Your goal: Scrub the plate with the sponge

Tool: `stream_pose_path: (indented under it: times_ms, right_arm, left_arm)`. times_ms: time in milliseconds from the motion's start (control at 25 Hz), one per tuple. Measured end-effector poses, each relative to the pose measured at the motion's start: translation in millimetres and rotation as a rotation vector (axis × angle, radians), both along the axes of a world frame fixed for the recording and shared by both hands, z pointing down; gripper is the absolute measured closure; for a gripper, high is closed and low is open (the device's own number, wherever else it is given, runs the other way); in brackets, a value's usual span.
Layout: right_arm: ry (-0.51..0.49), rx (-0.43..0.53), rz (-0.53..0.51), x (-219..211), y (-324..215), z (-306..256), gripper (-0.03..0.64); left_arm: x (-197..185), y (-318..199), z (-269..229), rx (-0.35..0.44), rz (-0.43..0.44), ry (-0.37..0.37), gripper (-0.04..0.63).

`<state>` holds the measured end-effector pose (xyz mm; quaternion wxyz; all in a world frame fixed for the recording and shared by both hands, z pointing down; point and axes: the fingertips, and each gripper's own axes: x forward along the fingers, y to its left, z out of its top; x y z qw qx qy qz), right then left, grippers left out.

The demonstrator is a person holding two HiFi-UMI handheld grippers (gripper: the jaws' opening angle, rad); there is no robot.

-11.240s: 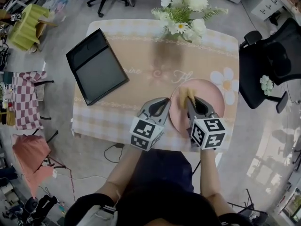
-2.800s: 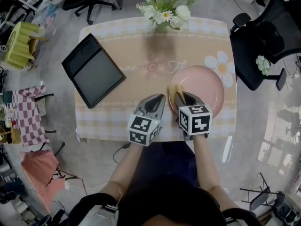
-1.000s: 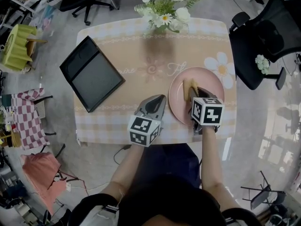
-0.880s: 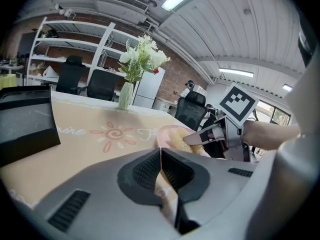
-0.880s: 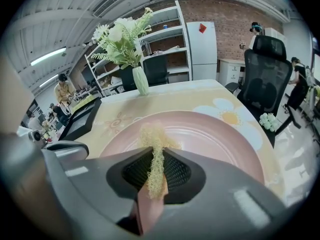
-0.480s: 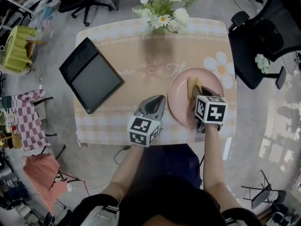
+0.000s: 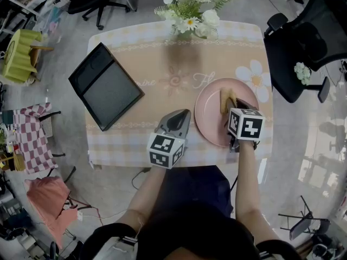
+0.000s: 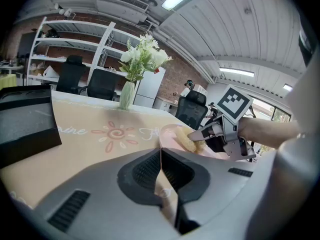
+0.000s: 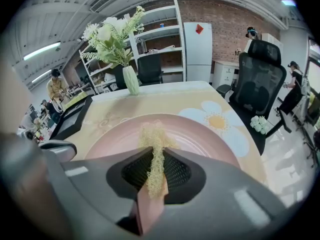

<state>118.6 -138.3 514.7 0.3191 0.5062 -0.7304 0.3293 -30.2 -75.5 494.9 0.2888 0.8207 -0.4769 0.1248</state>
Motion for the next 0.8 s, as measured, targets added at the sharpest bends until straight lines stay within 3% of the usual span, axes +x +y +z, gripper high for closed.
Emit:
stream_pose_path:
  times_ms: [800]
  right_arm:
    - [0.084, 0.010, 0.045, 38, 4, -1, 0.560]
  left_arm:
    - [15, 0, -6, 0.016, 0.039, 0.009, 0.580]
